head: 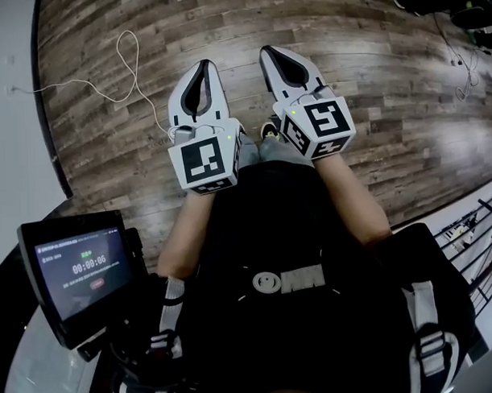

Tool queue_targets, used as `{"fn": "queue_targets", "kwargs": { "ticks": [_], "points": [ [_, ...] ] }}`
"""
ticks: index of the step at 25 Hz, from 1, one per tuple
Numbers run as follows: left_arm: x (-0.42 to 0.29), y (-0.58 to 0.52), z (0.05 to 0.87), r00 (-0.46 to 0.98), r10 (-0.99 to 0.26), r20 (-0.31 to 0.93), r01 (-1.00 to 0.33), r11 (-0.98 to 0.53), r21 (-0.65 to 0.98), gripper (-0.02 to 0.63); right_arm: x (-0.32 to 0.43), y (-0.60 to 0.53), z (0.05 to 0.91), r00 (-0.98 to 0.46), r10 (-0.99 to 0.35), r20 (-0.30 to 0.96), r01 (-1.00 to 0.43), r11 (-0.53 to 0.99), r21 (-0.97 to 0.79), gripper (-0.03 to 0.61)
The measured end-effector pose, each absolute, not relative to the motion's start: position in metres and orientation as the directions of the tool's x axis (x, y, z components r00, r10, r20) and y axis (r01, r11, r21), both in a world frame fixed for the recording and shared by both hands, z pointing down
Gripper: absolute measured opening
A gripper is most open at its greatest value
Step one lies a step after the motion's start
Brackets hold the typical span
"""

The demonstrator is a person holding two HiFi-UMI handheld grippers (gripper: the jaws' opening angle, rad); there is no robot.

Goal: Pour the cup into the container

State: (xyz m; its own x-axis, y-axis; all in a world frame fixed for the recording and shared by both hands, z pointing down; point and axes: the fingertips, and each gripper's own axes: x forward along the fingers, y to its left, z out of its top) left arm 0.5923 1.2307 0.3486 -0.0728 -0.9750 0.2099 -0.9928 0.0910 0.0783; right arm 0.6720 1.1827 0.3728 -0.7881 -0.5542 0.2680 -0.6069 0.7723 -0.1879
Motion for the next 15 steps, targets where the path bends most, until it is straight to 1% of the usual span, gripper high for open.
{"fn": "queue_targets", "kwargs": {
  "ticks": [9, 15],
  "points": [
    [0.583, 1.202, 0.345, -0.075, -0.979, 0.192, -0.993, 0.091, 0.077, 0.003, 0.660, 1.156, 0.365, -0.794, -0.551, 0.258, -0.599, 0.781, -0.176, -0.005],
    [0.587, 1.160, 0.340, -0.110, -0.974, 0.199, -0.992, 0.120, 0.039, 0.003, 0.668, 1.109, 0.362, -0.807, -0.544, 0.227, -0.586, 0.783, -0.206, -0.005]
  ]
}}
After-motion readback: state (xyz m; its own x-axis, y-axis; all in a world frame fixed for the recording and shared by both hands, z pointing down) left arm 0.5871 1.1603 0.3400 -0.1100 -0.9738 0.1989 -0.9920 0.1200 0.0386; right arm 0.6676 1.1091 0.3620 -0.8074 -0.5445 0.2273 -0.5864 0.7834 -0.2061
